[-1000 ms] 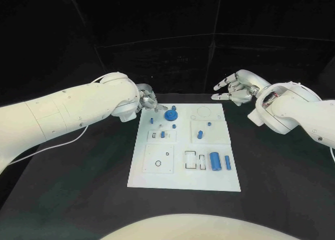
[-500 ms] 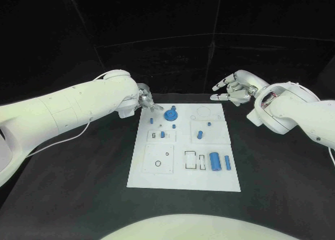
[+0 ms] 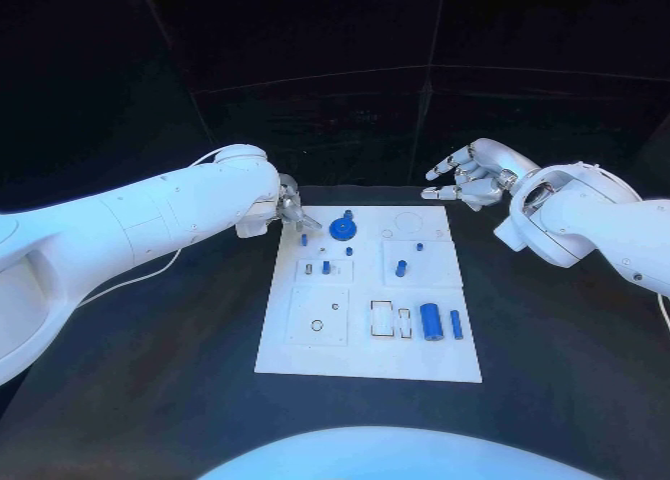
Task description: Assemble the parts on the task board
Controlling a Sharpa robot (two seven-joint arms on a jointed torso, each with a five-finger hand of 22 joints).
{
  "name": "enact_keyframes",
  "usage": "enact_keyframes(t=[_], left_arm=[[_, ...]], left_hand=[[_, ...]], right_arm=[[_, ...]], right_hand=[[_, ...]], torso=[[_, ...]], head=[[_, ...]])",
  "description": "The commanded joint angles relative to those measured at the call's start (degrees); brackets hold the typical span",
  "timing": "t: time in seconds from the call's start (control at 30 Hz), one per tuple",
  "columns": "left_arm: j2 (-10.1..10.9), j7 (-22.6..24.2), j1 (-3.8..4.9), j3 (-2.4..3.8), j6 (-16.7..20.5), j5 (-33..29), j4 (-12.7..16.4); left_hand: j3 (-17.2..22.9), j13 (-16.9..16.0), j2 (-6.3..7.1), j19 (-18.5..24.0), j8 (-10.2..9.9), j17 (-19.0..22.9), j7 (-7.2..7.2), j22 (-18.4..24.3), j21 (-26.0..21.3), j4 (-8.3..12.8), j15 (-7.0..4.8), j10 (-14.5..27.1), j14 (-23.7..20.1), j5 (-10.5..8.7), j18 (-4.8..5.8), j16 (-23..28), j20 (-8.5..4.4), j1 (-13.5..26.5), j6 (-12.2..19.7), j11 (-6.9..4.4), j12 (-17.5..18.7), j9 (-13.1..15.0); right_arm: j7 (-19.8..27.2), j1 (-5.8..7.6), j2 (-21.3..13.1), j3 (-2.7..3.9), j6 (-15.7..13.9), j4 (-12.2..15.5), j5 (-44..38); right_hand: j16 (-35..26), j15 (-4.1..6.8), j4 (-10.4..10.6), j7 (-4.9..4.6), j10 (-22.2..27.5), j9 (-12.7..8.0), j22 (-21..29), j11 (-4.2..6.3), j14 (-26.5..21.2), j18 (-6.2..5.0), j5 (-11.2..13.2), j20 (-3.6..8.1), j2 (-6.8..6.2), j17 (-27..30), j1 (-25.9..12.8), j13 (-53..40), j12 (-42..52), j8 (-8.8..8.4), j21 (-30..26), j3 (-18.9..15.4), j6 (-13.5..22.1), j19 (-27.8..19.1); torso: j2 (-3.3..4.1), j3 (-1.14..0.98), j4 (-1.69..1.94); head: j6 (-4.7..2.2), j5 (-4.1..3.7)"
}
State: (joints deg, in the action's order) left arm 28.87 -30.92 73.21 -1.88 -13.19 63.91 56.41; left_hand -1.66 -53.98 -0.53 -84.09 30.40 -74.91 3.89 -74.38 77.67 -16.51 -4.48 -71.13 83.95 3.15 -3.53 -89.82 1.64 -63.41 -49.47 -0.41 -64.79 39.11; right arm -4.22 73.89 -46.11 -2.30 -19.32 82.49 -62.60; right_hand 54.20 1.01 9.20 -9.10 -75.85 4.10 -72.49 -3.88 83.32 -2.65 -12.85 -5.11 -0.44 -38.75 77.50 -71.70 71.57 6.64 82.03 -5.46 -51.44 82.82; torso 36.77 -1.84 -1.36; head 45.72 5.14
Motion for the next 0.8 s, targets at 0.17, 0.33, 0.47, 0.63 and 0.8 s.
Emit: enact_keyframes(t=[0.17,0.33,0.47,0.63,0.8], left_arm=[[-0.4,-0.1,0.06,0.02,-2.0,0.9,-0.9],[-0.8,-0.2,0.04,0.01,-3.1,0.9,-1.4],[-1.1,-0.3,-0.01,0.01,-3.9,0.9,-2.0],[-1.5,-0.3,-0.13,0.01,-4.5,0.9,-2.6],[-1.8,-0.3,-0.24,0.01,-4.8,0.9,-2.9]], left_hand=[[-0.4,-0.2,-0.09,-1.0,-0.3,-15.1,0.04,-0.1,0.4,0.0,0.48,-0.2,6.0,-0.15,0.14,-0.2,0.43,-0.5,-0.6,0.13,-0.4,-0.2],[-0.4,-0.2,-0.12,-1.0,-0.3,-15.1,0.03,-0.2,0.4,0.0,0.47,-0.2,6.0,-0.15,0.14,-0.2,0.43,-0.6,-0.7,0.12,-0.5,-0.2],[-0.5,-0.2,-0.19,-1.0,-0.3,-15.1,0.01,-0.2,0.4,0.1,0.47,-0.2,6.0,-0.15,0.14,-0.2,0.43,-0.8,-0.8,0.11,-0.5,-0.3],[-0.7,-0.2,-0.34,-1.0,-0.4,-15.1,-0.01,-0.2,0.4,0.1,0.46,-0.3,6.0,-0.15,0.14,-0.2,0.43,-1.1,-1.0,0.09,-0.5,-0.5],[-0.8,-0.3,-0.44,-1.0,-0.4,-15.1,-0.02,-0.2,0.4,0.1,0.45,-0.3,6.0,-0.15,0.14,-0.2,0.43,-1.3,-1.1,0.08,-0.6,-0.6]], right_arm=[[0.5,0.10,0.2,0.04,0.0,-0.1,-0.2],[0.5,0.09,0.2,0.04,0.1,-0.1,-0.2],[0.5,0.09,0.3,0.04,0.1,-0.2,-0.2],[0.6,0.09,0.4,0.04,0.2,-0.3,-0.2],[0.6,0.09,0.5,0.04,0.2,-0.3,-0.2]], right_hand=[[-0.1,-0.04,0.2,0.03,0.1,0.0,0.0,-0.01,-0.1,-0.91,-0.1,0.04,0.11,0.0,-0.3,0.1,-0.2,0.36,-0.4,-0.1,0.4,-0.5],[-0.1,-0.04,0.2,0.04,0.0,0.0,0.1,0.00,-0.1,-0.92,-0.3,0.04,0.19,0.1,-0.2,0.0,-0.2,0.38,-0.4,-0.1,0.5,-0.5],[-0.1,-0.04,0.2,0.04,0.0,0.0,0.1,0.00,-0.1,-0.92,-0.3,0.04,0.19,0.1,-0.2,0.0,-0.2,0.38,-0.4,-0.1,0.5,-0.5],[-0.1,-0.04,0.2,0.04,0.1,0.0,0.1,0.00,-0.1,-0.93,-0.4,0.04,0.22,0.0,-0.1,0.0,-0.2,0.38,-0.4,-0.1,0.5,-0.5],[-0.1,-0.04,0.2,0.04,0.1,0.0,0.1,0.00,-0.1,-0.93,-0.4,0.04,0.22,0.0,-0.1,0.0,-0.2,0.38,-0.4,-0.1,0.5,-0.5]], torso=[[0.02,-0.06,0.05],[-0.03,-0.05,0.02],[-0.03,-0.03,0.03],[-0.04,-0.05,0.04],[-0.04,-0.06,0.07]], head=[[0.10,0.02],[0.18,0.06],[0.22,0.10],[0.25,0.14],[0.31,0.18]])
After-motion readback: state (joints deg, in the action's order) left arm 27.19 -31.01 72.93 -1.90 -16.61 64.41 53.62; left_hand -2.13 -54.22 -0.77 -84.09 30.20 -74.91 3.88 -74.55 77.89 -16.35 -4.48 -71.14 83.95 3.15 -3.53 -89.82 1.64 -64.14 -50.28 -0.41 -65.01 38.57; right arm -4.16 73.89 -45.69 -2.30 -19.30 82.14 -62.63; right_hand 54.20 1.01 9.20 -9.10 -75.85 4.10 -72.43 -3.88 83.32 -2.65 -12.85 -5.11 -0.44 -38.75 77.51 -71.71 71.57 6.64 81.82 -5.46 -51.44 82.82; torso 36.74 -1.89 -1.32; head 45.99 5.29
